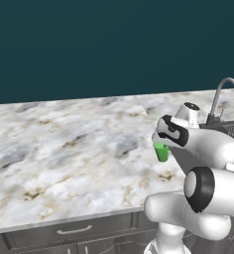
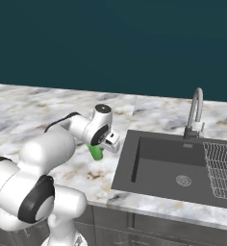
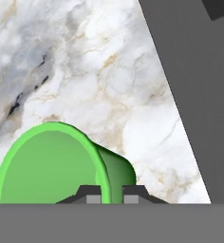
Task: Pick the cup and bowl from the counter and place them on the counter next to the sink.
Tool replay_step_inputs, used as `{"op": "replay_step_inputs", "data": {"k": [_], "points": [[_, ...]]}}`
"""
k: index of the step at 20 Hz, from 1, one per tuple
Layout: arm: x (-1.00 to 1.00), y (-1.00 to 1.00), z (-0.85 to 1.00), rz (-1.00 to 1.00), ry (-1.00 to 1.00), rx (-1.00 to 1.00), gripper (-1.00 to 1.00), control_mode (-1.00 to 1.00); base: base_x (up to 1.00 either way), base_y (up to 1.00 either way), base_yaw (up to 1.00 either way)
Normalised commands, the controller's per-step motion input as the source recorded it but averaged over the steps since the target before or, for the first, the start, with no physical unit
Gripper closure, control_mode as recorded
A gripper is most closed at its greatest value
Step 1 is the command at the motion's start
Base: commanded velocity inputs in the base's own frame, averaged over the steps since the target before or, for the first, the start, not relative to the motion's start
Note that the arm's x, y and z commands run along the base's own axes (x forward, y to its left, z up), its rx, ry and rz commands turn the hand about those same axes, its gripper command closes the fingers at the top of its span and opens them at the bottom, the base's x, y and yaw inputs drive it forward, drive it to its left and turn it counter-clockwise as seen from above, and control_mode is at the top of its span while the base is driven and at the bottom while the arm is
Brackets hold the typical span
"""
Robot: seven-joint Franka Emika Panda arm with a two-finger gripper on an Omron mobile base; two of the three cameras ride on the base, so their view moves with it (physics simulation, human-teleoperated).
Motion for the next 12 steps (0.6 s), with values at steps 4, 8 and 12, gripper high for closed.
{"op": "replay_step_inputs", "data": {"k": [4,8,12], "points": [[0.00,-0.17,-0.09,-0.09,0.00,0.00,1.00,-1.00,0.00,0.00,0.00],[0.00,-0.08,-0.20,-0.05,0.00,0.00,1.00,-1.00,0.00,0.00,0.00],[0.00,0.00,-0.34,-0.05,0.00,0.00,1.00,-1.00,0.00,0.00,0.00]]}}
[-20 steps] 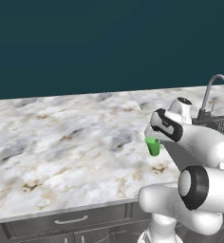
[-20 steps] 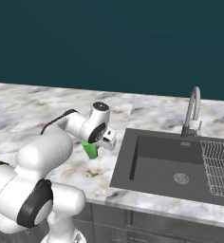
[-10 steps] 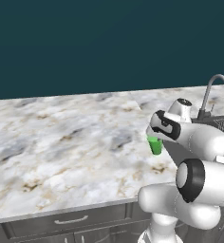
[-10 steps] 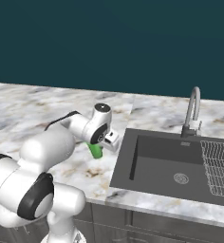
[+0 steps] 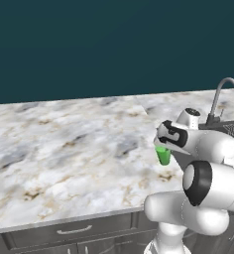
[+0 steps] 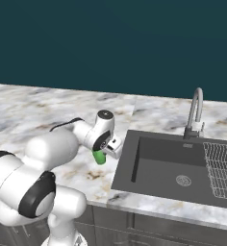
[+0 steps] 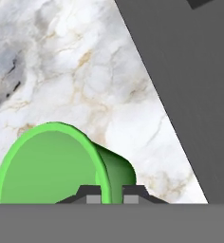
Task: Pick the cup and bowl from the counter and place them on the counter next to the sink.
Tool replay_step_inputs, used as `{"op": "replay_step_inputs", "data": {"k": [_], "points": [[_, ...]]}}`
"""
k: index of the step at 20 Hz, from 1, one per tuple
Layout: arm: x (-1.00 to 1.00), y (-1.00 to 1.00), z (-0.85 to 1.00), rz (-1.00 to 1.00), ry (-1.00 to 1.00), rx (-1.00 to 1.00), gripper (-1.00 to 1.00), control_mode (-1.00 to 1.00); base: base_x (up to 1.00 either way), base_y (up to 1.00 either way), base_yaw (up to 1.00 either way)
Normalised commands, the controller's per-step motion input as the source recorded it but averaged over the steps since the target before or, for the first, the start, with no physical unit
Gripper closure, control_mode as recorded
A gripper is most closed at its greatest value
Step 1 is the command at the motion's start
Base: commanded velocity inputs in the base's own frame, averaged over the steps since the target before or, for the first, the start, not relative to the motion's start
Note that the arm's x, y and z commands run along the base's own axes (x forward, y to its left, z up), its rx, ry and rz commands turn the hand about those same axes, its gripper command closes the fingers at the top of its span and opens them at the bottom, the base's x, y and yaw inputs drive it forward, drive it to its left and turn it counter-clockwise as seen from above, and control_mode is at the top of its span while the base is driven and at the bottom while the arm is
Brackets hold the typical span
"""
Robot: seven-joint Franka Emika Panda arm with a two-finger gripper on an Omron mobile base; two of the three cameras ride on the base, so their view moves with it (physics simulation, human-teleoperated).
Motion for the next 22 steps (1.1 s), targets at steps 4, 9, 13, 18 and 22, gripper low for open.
{"op": "replay_step_inputs", "data": {"k": [4,9,13,18,22], "points": [[0.00,0.00,-0.28,-0.05,0.00,0.00,1.00,-1.00,0.00,0.00,0.00],[0.00,0.00,-0.20,-0.05,0.00,0.00,1.00,-1.00,0.00,0.00,0.00],[0.00,-0.02,-0.24,-0.06,0.00,0.00,1.00,-1.00,0.00,0.00,0.00],[0.00,-0.04,-0.25,-0.07,0.00,0.00,1.00,-1.00,0.00,0.00,0.00],[0.00,-0.02,-0.09,-0.05,0.00,0.00,1.00,-1.00,0.00,0.00,0.00]]}}
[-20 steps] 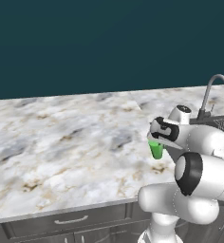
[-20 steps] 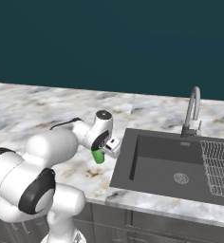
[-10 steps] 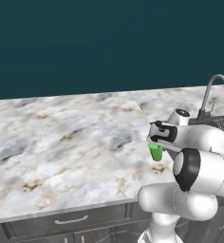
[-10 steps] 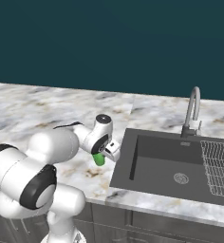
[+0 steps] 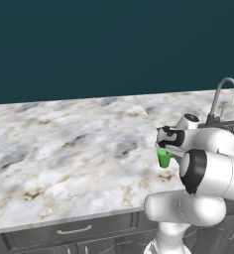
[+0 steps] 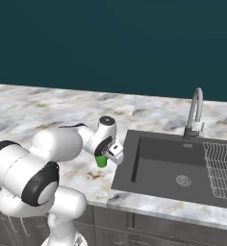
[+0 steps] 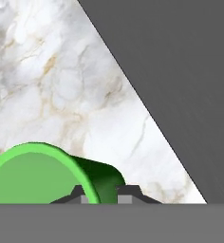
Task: Pick the cup and bowl from the counter and place them on the counter next to the sink.
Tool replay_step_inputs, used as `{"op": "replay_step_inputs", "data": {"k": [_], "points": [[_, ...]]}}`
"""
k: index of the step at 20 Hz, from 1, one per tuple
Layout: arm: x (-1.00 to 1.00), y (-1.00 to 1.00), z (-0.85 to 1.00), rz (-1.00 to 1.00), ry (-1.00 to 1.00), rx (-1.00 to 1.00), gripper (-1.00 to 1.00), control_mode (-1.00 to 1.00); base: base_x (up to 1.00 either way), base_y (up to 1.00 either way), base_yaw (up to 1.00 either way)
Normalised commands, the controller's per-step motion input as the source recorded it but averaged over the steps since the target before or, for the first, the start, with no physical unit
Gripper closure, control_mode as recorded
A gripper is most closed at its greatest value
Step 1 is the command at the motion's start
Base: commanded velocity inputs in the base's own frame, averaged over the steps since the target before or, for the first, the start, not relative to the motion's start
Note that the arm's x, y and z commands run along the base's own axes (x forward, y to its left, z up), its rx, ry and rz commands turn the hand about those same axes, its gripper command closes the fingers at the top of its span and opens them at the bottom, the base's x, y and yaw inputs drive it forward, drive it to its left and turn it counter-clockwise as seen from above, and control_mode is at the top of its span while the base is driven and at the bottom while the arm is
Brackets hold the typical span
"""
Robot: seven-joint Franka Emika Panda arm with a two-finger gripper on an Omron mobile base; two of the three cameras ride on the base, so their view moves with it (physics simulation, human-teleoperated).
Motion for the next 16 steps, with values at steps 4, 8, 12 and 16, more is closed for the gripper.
{"op": "replay_step_inputs", "data": {"k": [4,8,12,16], "points": [[0.00,0.00,0.00,0.00,0.00,0.00,-1.00,-1.00,0.00,0.00,0.00],[0.00,0.00,0.00,0.00,0.00,0.00,-1.00,-1.00,0.00,0.00,0.00],[-0.08,0.00,0.00,-0.02,0.00,0.00,-1.00,-1.00,0.00,0.00,0.00],[-0.10,0.00,0.13,-0.04,-0.01,0.00,-1.00,-1.00,0.00,0.00,0.00]]}}
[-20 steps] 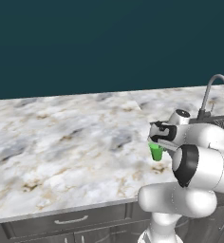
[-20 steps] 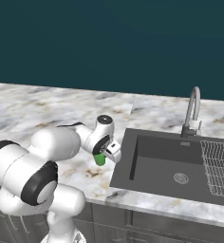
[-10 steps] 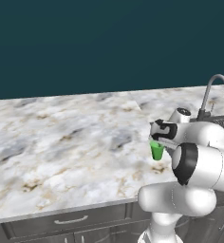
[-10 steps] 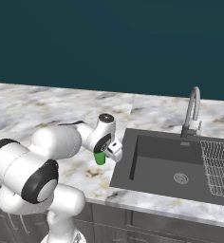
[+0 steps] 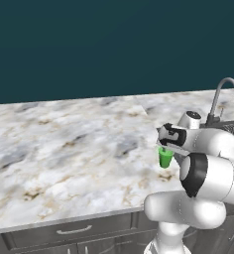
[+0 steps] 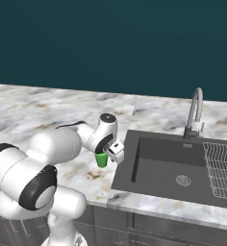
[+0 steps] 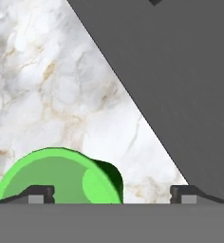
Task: Pick the cup and bowl from the counter and place them on the counter next to the sink.
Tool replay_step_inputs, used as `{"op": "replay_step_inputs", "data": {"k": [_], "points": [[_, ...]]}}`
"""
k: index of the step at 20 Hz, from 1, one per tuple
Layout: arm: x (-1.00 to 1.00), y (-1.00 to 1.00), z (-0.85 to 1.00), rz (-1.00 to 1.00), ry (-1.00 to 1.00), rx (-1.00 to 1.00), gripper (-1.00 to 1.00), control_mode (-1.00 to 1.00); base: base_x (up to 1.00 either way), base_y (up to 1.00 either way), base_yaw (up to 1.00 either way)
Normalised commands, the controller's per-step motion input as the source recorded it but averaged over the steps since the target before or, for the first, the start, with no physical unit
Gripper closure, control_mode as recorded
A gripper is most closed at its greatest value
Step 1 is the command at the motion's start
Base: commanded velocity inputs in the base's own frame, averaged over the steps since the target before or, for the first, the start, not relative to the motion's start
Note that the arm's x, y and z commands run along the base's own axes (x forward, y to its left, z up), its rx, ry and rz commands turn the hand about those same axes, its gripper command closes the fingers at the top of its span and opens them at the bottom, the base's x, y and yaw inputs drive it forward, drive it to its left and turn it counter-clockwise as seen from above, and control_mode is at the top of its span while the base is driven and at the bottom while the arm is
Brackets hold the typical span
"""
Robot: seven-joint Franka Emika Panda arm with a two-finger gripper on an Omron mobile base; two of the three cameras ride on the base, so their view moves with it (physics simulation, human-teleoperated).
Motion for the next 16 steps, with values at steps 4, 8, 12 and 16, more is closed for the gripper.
{"op": "replay_step_inputs", "data": {"k": [4,8,12,16], "points": [[-0.12,0.00,0.28,-0.04,-0.05,0.00,-1.00,-1.00,0.00,0.00,0.00],[-0.10,0.00,0.37,-0.01,-0.08,0.00,-1.00,-1.00,0.00,0.00,0.00],[-0.18,0.00,0.48,0.00,-0.09,0.00,-1.00,-1.00,0.00,0.00,0.00],[-0.23,0.09,0.52,0.00,-0.09,0.00,-1.00,-1.00,0.00,0.00,0.00]]}}
